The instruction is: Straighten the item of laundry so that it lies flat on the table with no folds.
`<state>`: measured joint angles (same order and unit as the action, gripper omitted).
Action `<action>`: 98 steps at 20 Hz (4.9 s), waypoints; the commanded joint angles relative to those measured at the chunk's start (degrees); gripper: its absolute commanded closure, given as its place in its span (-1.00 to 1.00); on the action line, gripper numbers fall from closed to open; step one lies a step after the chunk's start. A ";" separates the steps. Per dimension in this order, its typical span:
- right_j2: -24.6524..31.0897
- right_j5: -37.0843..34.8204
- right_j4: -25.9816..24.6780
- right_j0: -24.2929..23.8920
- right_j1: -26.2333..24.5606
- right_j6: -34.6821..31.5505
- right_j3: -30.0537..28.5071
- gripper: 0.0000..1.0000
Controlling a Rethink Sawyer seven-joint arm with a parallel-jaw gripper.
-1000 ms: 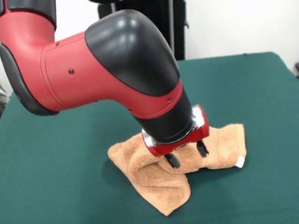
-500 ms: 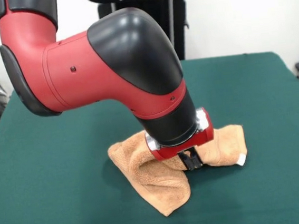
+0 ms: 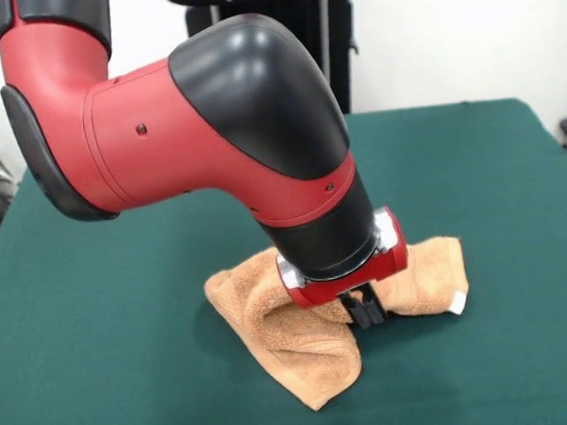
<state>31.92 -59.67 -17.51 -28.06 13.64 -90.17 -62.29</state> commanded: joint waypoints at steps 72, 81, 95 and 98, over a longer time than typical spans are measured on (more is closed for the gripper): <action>7.84 -13.29 -3.12 -2.73 0.63 26.10 1.69 -1.00; 8.90 -11.20 -3.03 -3.41 -0.53 27.15 -0.19 -1.00; 13.74 -21.00 -1.09 -3.24 -6.01 39.54 4.97 -1.00; 13.54 -23.01 -1.00 -3.19 -5.97 40.49 6.10 -1.00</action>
<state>40.98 -75.29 -19.10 -31.60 10.40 -68.71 -55.96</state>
